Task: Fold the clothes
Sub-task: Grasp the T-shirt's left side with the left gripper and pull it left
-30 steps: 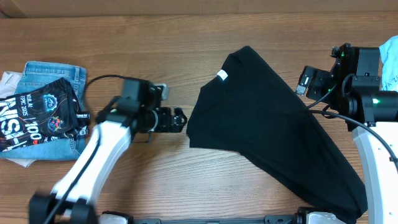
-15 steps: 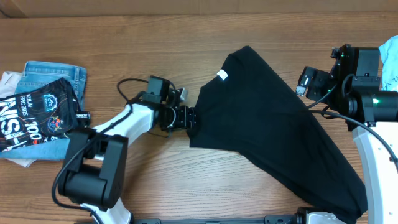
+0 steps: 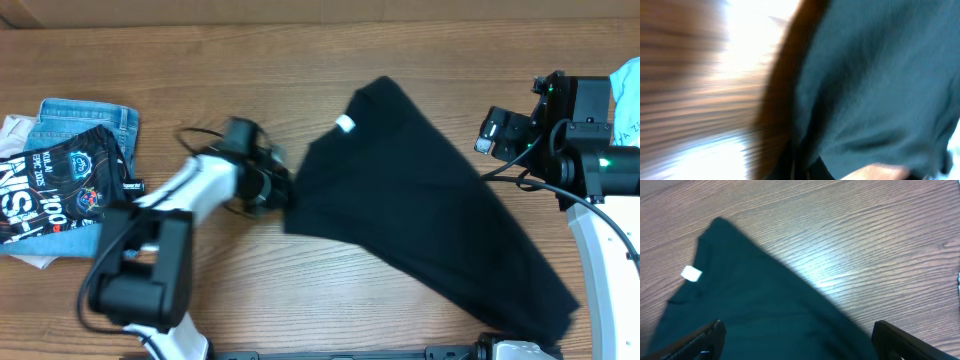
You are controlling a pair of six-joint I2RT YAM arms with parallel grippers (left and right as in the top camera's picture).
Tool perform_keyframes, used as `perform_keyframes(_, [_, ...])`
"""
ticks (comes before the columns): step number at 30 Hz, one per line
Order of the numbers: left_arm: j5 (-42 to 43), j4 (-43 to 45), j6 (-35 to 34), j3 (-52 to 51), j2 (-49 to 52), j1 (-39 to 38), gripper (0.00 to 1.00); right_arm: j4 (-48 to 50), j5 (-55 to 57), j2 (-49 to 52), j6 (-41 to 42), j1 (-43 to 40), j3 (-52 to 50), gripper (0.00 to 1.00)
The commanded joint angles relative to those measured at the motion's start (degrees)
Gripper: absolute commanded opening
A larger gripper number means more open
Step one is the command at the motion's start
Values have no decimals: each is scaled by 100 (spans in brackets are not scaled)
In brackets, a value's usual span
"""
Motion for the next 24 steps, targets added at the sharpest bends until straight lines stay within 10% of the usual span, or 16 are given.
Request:
perform_keyframes(1, [-1211,-822,-369,658,-699,901,4,33,0,-37,24,-15,81,98])
perform_keyframes(10, [-1456,-3062,-348,970,-1237,2122,4,-214,-382,35,26,-15,79,98])
perform_keyframes(24, [-256,-2437,76,1036,-1283,2046,4,-1519,-2203,153,24,129,-914,96])
